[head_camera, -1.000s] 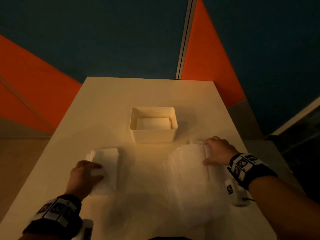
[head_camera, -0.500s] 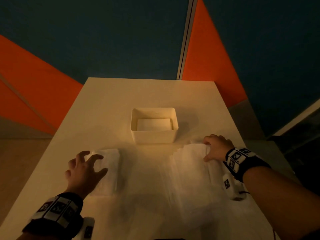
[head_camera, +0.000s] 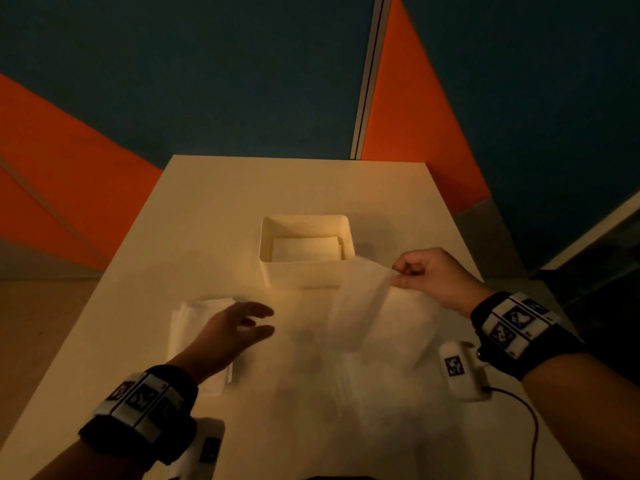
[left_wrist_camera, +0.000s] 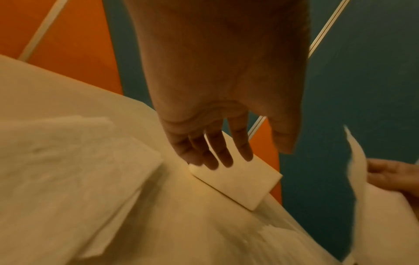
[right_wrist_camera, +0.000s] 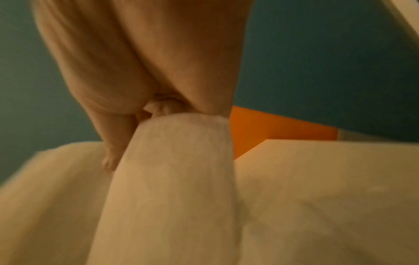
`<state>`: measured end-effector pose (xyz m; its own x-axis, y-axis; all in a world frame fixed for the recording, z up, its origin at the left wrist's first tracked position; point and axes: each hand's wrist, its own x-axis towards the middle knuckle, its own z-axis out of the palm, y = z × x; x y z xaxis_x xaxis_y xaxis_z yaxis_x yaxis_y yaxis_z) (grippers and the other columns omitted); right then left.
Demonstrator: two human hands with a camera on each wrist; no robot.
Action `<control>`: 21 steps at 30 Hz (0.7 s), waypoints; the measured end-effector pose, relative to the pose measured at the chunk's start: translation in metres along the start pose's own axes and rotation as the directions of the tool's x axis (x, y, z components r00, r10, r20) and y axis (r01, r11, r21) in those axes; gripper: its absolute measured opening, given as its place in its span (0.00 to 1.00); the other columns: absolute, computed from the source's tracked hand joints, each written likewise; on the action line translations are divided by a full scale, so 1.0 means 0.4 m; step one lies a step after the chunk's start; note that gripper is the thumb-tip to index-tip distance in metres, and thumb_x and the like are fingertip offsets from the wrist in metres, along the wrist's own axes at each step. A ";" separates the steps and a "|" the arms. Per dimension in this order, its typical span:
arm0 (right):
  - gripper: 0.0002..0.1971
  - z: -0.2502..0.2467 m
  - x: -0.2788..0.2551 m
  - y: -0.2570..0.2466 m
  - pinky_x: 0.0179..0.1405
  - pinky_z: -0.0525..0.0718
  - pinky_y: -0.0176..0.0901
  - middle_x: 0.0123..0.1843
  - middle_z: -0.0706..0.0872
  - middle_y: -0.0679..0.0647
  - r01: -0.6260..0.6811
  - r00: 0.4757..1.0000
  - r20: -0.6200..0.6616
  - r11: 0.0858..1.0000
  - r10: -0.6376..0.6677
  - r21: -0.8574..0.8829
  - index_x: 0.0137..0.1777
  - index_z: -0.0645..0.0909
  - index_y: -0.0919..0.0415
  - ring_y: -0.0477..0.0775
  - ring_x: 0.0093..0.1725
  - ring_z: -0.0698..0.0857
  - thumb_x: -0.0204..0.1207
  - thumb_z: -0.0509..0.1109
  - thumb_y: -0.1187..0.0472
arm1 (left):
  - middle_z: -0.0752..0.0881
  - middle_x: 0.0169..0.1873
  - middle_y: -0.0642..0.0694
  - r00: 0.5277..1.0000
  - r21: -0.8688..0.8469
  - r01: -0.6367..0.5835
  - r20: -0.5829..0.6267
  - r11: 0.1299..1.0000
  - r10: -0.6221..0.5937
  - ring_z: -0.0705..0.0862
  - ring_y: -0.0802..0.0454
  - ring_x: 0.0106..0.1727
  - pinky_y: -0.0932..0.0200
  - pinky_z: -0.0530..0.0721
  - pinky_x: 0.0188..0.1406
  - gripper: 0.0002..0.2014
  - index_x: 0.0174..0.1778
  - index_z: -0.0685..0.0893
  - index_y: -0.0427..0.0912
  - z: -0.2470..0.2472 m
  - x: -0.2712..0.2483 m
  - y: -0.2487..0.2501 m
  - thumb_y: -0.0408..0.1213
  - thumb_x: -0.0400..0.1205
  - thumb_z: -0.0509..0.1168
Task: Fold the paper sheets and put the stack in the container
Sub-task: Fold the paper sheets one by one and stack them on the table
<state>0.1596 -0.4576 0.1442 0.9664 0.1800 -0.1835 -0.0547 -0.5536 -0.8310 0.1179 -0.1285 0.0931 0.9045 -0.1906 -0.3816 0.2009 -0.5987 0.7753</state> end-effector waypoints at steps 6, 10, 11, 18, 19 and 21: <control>0.07 0.098 -0.024 -0.073 0.33 0.82 0.34 0.34 0.87 0.52 0.064 0.980 -0.197 0.895 0.027 0.442 0.37 0.81 0.62 0.44 0.33 0.84 0.75 0.71 0.72 | 0.85 0.55 0.67 0.972 -0.385 0.010 0.221 0.923 0.081 0.82 0.64 0.58 0.62 0.80 0.60 0.22 0.57 0.76 0.66 0.038 -0.005 0.085 0.50 0.70 0.75; 0.08 0.159 -0.029 -0.081 0.35 0.80 0.41 0.36 0.85 0.57 0.051 0.967 -0.227 0.780 0.118 0.623 0.37 0.80 0.62 0.50 0.35 0.82 0.77 0.68 0.72 | 0.89 0.56 0.51 0.982 -0.712 -0.038 0.104 0.701 0.158 0.87 0.50 0.56 0.56 0.88 0.47 0.37 0.58 0.84 0.53 0.037 0.001 0.111 0.54 0.52 0.84; 0.07 0.166 -0.028 -0.080 0.36 0.81 0.42 0.37 0.86 0.58 0.028 0.970 -0.199 0.753 0.138 0.657 0.39 0.81 0.62 0.52 0.36 0.83 0.77 0.68 0.71 | 0.89 0.55 0.47 0.987 -0.747 -0.048 0.068 0.663 0.148 0.88 0.48 0.55 0.55 0.88 0.45 0.37 0.58 0.86 0.51 0.034 0.004 0.112 0.54 0.51 0.84; 0.13 0.169 -0.043 -0.069 0.40 0.81 0.49 0.43 0.88 0.58 -0.212 0.969 0.097 0.570 0.226 0.793 0.51 0.84 0.59 0.58 0.41 0.84 0.80 0.57 0.65 | 0.91 0.49 0.42 0.990 -0.711 -0.100 -0.005 0.696 0.138 0.88 0.45 0.50 0.56 0.89 0.46 0.11 0.49 0.91 0.42 -0.005 -0.003 0.122 0.33 0.76 0.65; 0.16 0.165 -0.045 -0.066 0.41 0.80 0.49 0.44 0.88 0.59 -0.251 0.962 0.153 0.525 0.225 0.813 0.53 0.83 0.58 0.59 0.42 0.84 0.81 0.53 0.60 | 0.91 0.49 0.41 0.990 -0.703 -0.095 0.008 0.704 0.141 0.89 0.45 0.51 0.57 0.89 0.47 0.11 0.49 0.91 0.40 -0.011 -0.006 0.121 0.29 0.78 0.64; 0.21 0.160 -0.043 -0.063 0.41 0.80 0.49 0.47 0.88 0.59 -0.309 0.949 0.226 0.491 0.221 0.814 0.55 0.83 0.57 0.59 0.42 0.85 0.81 0.49 0.51 | 0.91 0.50 0.40 0.989 -0.696 -0.082 0.032 0.714 0.145 0.88 0.44 0.52 0.58 0.89 0.47 0.11 0.48 0.91 0.40 -0.022 -0.011 0.116 0.27 0.80 0.63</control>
<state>0.1282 -0.3949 0.1347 0.8477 0.2324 -0.4768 -0.5300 0.3346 -0.7792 0.1265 -0.1484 0.1351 0.9114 -0.3007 -0.2808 0.3307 0.1295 0.9348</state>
